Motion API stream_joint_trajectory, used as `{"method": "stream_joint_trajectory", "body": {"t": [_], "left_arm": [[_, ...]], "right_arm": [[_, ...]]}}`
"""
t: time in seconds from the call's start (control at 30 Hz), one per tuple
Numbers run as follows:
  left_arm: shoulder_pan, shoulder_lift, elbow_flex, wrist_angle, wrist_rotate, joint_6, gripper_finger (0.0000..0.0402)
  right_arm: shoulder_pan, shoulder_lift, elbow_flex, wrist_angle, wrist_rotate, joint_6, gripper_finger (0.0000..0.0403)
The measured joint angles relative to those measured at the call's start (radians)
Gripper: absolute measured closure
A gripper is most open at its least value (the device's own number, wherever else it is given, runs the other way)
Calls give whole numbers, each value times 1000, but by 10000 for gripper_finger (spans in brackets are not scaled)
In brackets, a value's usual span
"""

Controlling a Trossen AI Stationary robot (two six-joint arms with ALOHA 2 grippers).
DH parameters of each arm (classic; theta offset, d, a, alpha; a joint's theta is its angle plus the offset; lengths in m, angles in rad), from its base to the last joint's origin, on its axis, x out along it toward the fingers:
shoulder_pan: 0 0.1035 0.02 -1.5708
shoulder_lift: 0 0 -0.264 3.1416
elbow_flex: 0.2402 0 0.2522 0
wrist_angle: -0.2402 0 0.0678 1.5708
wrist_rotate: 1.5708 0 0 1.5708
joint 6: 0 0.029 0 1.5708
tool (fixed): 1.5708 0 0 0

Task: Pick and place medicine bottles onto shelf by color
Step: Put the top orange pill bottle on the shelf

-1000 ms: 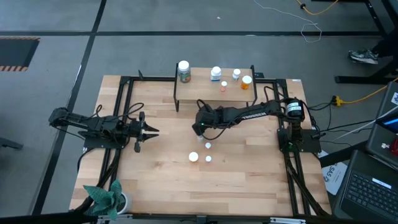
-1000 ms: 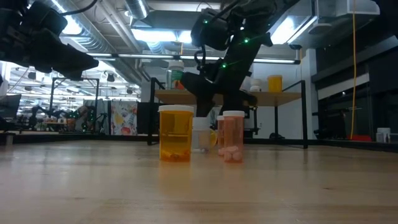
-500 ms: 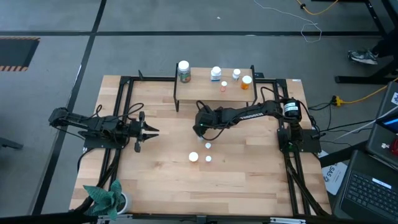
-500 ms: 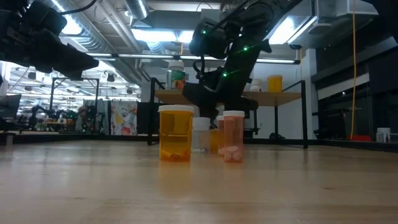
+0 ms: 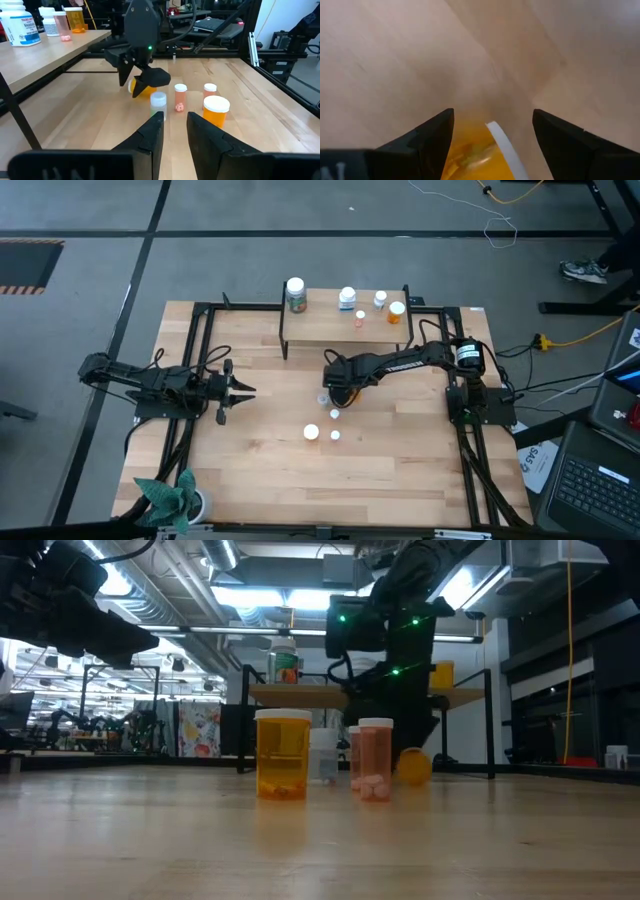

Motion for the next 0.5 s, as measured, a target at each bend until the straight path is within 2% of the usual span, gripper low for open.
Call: {"method": "stream_joint_trajectory", "body": {"t": [0.17,0.3,0.5], "left_arm": [[0,0,0,0,0,0,321],[0,0,0,0,0,-1,321],[0,0,0,0,-1,0,321]], "right_arm": [[10,-2,0,-69,-10,45,130],[42,-8,41,-145,53,116,130],[114,-34,104,-356,128,358,130]]}}
